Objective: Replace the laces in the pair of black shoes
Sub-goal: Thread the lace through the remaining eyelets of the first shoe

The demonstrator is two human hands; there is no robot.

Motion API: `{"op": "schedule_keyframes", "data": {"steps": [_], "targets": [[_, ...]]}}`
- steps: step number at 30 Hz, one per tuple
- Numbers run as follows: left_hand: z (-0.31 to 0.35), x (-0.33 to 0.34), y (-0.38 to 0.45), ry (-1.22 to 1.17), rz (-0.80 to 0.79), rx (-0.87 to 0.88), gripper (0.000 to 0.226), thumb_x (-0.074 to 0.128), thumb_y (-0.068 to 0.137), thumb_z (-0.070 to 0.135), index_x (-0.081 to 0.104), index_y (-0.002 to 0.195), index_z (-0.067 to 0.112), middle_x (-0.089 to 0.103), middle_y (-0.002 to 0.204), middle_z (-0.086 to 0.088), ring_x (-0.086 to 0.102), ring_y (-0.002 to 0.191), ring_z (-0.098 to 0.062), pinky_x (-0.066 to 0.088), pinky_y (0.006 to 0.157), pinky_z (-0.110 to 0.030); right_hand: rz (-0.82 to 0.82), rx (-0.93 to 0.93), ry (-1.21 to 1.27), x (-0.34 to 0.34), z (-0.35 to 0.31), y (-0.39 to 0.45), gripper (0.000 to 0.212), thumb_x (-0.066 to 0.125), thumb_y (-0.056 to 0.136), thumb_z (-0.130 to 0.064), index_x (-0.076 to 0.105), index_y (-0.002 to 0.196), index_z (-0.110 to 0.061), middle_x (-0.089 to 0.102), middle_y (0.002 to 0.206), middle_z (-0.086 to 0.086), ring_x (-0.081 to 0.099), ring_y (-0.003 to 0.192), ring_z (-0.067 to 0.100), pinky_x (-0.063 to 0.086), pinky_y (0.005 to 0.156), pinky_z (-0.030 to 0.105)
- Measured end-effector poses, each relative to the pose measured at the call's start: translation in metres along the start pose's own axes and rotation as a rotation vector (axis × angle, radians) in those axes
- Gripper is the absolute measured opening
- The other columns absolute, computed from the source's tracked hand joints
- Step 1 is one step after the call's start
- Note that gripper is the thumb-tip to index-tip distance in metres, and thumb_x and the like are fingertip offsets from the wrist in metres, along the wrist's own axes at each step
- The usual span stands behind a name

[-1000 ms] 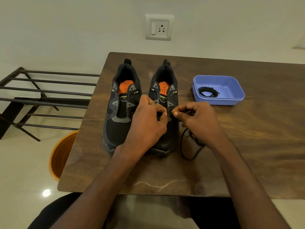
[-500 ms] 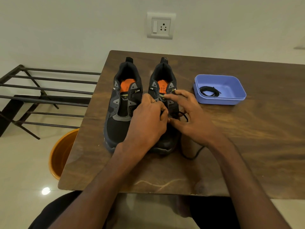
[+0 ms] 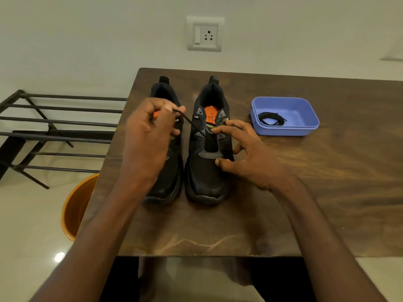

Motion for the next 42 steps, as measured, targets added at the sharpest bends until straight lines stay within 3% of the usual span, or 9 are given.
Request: {"op": "schedule_keyframes", "data": {"steps": [3, 6, 9, 14, 22, 26, 30, 33, 42], "targets": [[0.004, 0.011, -0.009, -0.388, -0.091, -0.181, 0.024, 0.032, 0.114, 0.019, 0.054, 0.107, 0.013, 0.073, 0.094, -0.007, 0.075, 0.089, -0.026, 0.053, 0.062, -0.026, 0.053, -0.045, -0.001, 0.0, -0.005, -0.002, 0.066, 0.084, 0.082, -0.016, 0.057, 0.136, -0.042, 0.033, 0.147, -0.013, 0.046, 0.11, -0.01, 0.043, 0.082, 0.004], [0.001, 0.029, -0.017, 0.03, -0.187, 0.005, 0.017, 0.04, 0.112, 0.025, 0.053, 0.115, 0.015, 0.058, 0.083, 0.001, 0.058, 0.069, -0.011, 0.047, 0.06, -0.023, 0.069, -0.069, -0.01, 0.002, -0.007, -0.002, 0.067, 0.082, 0.082, -0.013, 0.055, 0.139, -0.038, 0.037, 0.142, -0.012, 0.046, 0.108, -0.013, 0.044, 0.084, 0.008], [-0.008, 0.041, -0.02, 0.572, -0.338, 0.268, 0.025, 0.064, 0.098, 0.033, 0.063, 0.121, 0.021, 0.052, 0.106, 0.006, 0.054, 0.091, -0.007, 0.048, 0.081, -0.018, 0.053, -0.084, -0.032, 0.004, -0.004, -0.001, 0.067, 0.081, 0.085, -0.023, 0.052, 0.142, -0.041, 0.034, 0.145, -0.011, 0.045, 0.121, -0.004, 0.043, 0.089, 0.011], [-0.011, 0.043, -0.02, 0.795, -0.365, 0.315, 0.012, 0.072, 0.093, 0.015, 0.073, 0.104, 0.02, 0.055, 0.107, 0.003, 0.047, 0.103, -0.016, 0.043, 0.089, -0.03, 0.059, -0.064, -0.087, 0.01, -0.004, 0.001, 0.076, 0.087, 0.077, -0.045, 0.048, 0.143, -0.047, 0.028, 0.152, -0.01, 0.04, 0.136, 0.01, 0.046, 0.105, 0.028], [0.001, 0.001, -0.006, 0.105, -0.009, 0.127, 0.014, 0.057, 0.104, 0.009, 0.066, 0.104, 0.018, 0.069, 0.096, 0.004, 0.068, 0.089, -0.013, 0.058, 0.077, -0.022, -0.003, -0.015, -0.127, 0.008, -0.005, 0.0, 0.072, 0.088, 0.074, -0.044, 0.051, 0.134, -0.053, 0.03, 0.148, -0.015, 0.037, 0.139, 0.015, 0.044, 0.113, 0.042], [-0.004, 0.02, -0.016, 0.14, -0.176, 0.138, 0.028, 0.062, 0.1, 0.001, 0.063, 0.125, 0.014, 0.066, 0.116, -0.002, 0.071, 0.1, -0.02, 0.062, 0.084, -0.035, 0.244, -0.208, -0.082, 0.007, -0.03, -0.001, 0.055, 0.083, 0.081, -0.042, 0.063, 0.132, -0.034, 0.045, 0.146, -0.011, 0.043, 0.138, 0.012, 0.041, 0.109, 0.032], [-0.003, 0.034, -0.02, 0.035, -0.275, 0.126, 0.047, 0.056, 0.099, -0.009, 0.051, 0.14, 0.013, 0.056, 0.134, -0.005, 0.069, 0.112, -0.021, 0.06, 0.093, -0.034, 0.328, -0.19, 0.082, 0.015, -0.044, 0.0, 0.034, 0.08, 0.088, -0.024, 0.071, 0.121, -0.025, 0.07, 0.107, -0.012, 0.065, 0.102, 0.005, 0.053, 0.088, 0.018], [-0.003, 0.03, -0.021, 0.0, -0.222, 0.092, 0.045, 0.056, 0.1, -0.008, 0.051, 0.141, 0.01, 0.057, 0.133, -0.004, 0.071, 0.108, -0.015, 0.059, 0.092, -0.028, 0.335, -0.116, 0.165, 0.013, -0.04, 0.0, 0.023, 0.081, 0.086, -0.016, 0.077, 0.109, -0.019, 0.073, 0.097, -0.01, 0.067, 0.089, 0.008, 0.05, 0.075, 0.015], [-0.013, 0.022, -0.016, -0.024, -0.231, 0.004, 0.035, 0.073, 0.093, 0.003, 0.065, 0.125, 0.014, 0.073, 0.106, -0.001, 0.073, 0.101, -0.015, 0.06, 0.092, -0.03, 0.414, -0.022, 0.604, -0.012, -0.031, -0.007, 0.008, 0.065, 0.097, -0.006, 0.071, 0.101, -0.01, 0.077, 0.098, 0.006, 0.071, 0.094, 0.013, 0.053, 0.078, 0.022]]}}
Point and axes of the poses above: each hand's wrist, its own y-axis towards the middle knuckle, its own x-axis out of the palm, z = x × y, the point moved 4 cm from there along y, towards the middle knuckle
